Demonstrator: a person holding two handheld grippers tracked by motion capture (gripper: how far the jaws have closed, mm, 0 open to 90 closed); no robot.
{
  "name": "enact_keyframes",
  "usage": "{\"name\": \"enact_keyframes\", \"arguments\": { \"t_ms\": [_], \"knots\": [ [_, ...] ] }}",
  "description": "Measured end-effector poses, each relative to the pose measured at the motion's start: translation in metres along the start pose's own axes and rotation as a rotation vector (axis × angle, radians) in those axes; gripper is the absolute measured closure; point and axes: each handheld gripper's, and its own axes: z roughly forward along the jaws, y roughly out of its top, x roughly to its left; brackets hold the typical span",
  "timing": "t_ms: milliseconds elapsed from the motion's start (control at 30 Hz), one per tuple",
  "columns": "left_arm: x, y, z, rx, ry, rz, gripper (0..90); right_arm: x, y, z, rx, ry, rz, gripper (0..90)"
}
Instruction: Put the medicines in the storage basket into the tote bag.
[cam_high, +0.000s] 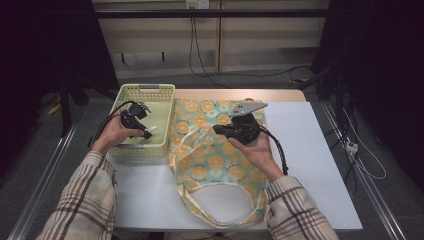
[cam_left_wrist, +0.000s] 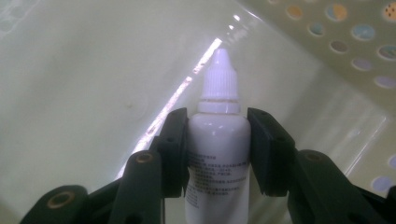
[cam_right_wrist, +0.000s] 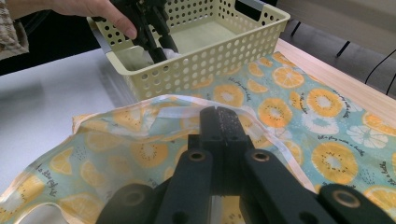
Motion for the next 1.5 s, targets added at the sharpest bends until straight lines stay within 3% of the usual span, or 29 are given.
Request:
{"name": "enact_keyframes", "arguments": {
  "t_ms": [133,467,667,900,1167,1300,1500],
  "knots": [
    [0.004,-0.004,-0.010,-0.077,-0.010,-0.047,60.4,-0.001,0.000,0.001,0.000,0.001,0.005,90.0],
    [0.000,-0.005,-0.037,-0.200,0.010,-0.087,60.4,-0.001,-0.001,0.001,-0.004,0.005,0.009,90.0],
    [-0.012,-0.004,-0.050,-0.302,0.022,-0.085,60.4,-0.002,-0.001,0.001,-0.005,0.001,0.013,90.0],
    [-0.028,-0.005,-0.062,-0.364,0.031,-0.071,60.4,-0.003,-0.001,0.002,-0.002,-0.002,0.012,90.0],
    [-0.044,-0.018,-0.080,-0.464,0.045,-0.113,60.4,-0.001,0.001,-0.004,-0.012,-0.012,0.009,90.0],
    [-0.053,-0.026,-0.087,-0.530,0.030,-0.125,60.4,0.000,0.001,-0.006,-0.005,-0.015,0.007,90.0],
    [-0.065,-0.031,-0.093,-0.558,0.024,-0.115,60.4,0.000,0.001,-0.006,-0.009,-0.018,0.012,90.0]
  ]
}}
